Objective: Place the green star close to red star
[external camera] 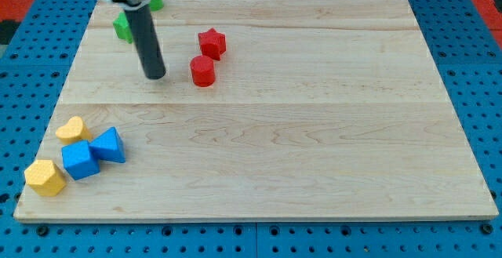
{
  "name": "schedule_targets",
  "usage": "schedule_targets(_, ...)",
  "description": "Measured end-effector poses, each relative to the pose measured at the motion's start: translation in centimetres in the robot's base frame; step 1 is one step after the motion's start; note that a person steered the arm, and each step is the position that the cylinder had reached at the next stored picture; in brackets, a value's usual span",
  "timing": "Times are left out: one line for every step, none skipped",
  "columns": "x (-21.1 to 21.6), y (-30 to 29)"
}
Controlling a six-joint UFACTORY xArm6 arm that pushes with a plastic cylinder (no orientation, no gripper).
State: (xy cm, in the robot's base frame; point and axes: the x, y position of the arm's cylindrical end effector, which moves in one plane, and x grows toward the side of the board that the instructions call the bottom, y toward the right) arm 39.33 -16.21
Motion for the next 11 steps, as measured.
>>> schedule_targets(-3.6, -5.7)
schedule_targets(-5.4, -12.1)
schedule_targets(-10.3, -13.9)
schedule_targets(-13.8, -10.1)
schedule_targets(-13.3, -0.6)
schedule_targets(-11.0, -3.4)
schedule_targets(-10.7, -6.2)
schedule_targets(-7.2, 0.6)
schedule_targets(-6.5, 5.0)
schedule_targets(-10.3, 0.4)
schedule_targets(-12.5, -2.5)
